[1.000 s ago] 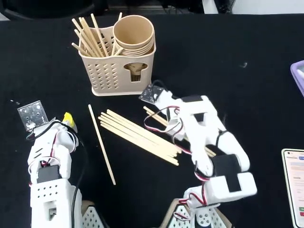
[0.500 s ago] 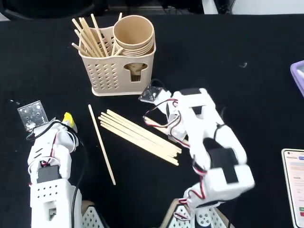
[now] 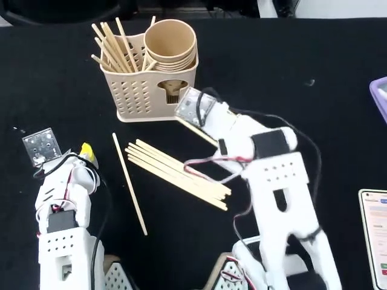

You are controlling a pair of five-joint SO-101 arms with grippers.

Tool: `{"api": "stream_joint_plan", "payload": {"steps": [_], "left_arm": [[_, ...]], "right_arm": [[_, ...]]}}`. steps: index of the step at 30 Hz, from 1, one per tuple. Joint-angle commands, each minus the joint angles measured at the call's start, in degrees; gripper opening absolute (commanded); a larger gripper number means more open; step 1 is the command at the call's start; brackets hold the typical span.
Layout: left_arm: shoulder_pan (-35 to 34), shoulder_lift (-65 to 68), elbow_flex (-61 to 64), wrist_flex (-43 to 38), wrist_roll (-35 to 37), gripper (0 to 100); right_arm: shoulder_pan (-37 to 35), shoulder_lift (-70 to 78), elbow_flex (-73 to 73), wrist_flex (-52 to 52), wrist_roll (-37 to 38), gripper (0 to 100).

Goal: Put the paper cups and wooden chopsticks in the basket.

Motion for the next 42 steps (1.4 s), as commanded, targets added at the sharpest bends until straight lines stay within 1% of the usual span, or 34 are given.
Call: {"api": "stream_joint_plan", "payload": {"steps": [1,4,7,10,13,16,20,25,27,34,37,42], "left_arm": [[0.3,-0.9,-0.3,-1.3,-0.4,13],[0.3,-0.9,-0.3,-1.3,-0.4,13],[0.3,-0.9,-0.3,-1.3,-0.4,13],[0.3,-0.9,-0.3,-1.3,-0.4,13],[0.5,-0.9,-0.3,-1.3,-0.4,13],[0.7,-0.9,-0.3,-1.3,-0.4,13],[0.5,-0.9,-0.3,-1.3,-0.4,13],[0.7,-0.9,-0.3,-1.4,-0.4,13],[0.7,-0.9,-0.4,-1.4,-0.4,13],[0.5,-0.9,-0.4,-1.4,-0.4,13],[0.4,-0.9,-0.4,-1.4,-0.4,13],[0.3,-0.9,-0.4,-1.4,-0.4,13]], "right_arm": [[4.0,-0.7,-0.4,-2.7,0.9,1.0],[11.8,6.3,1.5,-12.0,4.8,1.0],[18.2,18.0,1.2,-20.0,7.9,1.0],[22.3,30.5,-3.6,-21.3,10.8,1.0],[24.5,41.1,-11.2,-20.9,10.9,1.1],[24.5,49.4,-17.7,-20.4,10.6,1.1],[24.4,54.6,-26.1,-15.6,8.0,1.5],[23.1,55.9,-31.6,-8.9,8.0,11.0],[22.5,55.0,-32.5,-7.6,8.0,12.2],[18.7,55.5,-32.7,-7.6,7.7,12.6],[16.4,57.9,-33.0,-7.6,7.6,16.4],[14.8,59.4,-34.5,-11.5,5.9,18.2]]}}
